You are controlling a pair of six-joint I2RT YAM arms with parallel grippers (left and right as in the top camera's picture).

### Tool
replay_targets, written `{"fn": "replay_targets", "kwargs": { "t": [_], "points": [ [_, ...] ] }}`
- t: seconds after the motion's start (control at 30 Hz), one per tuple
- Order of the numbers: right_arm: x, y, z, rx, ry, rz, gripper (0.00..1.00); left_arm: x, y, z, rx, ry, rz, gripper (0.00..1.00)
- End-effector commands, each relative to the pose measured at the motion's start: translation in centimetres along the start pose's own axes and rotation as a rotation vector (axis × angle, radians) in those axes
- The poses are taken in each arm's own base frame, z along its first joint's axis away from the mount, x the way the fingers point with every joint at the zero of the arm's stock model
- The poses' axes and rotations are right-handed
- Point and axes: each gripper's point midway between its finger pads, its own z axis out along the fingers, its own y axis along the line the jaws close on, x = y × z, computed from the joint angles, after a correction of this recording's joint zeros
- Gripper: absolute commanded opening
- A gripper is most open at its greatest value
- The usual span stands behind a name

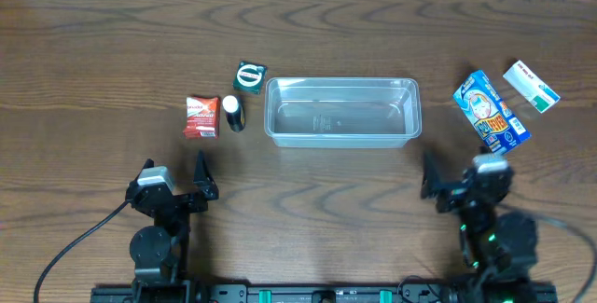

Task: Pack container
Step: 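Move the right gripper toward the blue Sudden Fever box, then grasp the blue box with the right gripper and lift it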

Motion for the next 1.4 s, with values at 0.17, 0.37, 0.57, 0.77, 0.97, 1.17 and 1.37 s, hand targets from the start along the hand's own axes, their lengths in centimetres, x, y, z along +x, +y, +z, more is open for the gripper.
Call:
{"fn": "replay_targets", "kwargs": {
  "t": [0.17,0.37,0.57,0.77,0.97,1.17,1.37],
  "points": [
    [-8.9,-0.2,5.4,-0.109,0.232,0.111,0.99,1.7,0.6,0.1,-0.024,0.049,0.016,0.98],
    [-9.7,-3.1,9.8,-0.096,0.504,0.229,0.99,1.7,0.6,0.1,-0.024,0.049,0.016,0.98],
    [-7.7,-8.4,11.0,0.03,0.619,0.127,0.99,1.7,0.6,0.1,-0.024,0.049,0.016,0.98],
    [-5.7,-12.8,11.5,0.175,0.699,-0.06,0.99,1.7,0.6,0.1,-0.024,0.049,0.016,0.98],
    [-2.7,-14.4,12.4,0.182,0.8,-0.154,0.99,1.7,0.6,0.1,-0.024,0.049,0.016,0.98],
    [1.1,-15.3,13.4,0.168,0.9,-0.123,0.99,1.7,0.6,0.1,-0.024,0.049,0.016,0.98],
    [4.8,-15.3,14.1,0.134,0.993,-0.09,0.88,1.7,0.6,0.1,-0.024,0.049,0.016,0.98]
  ]
}}
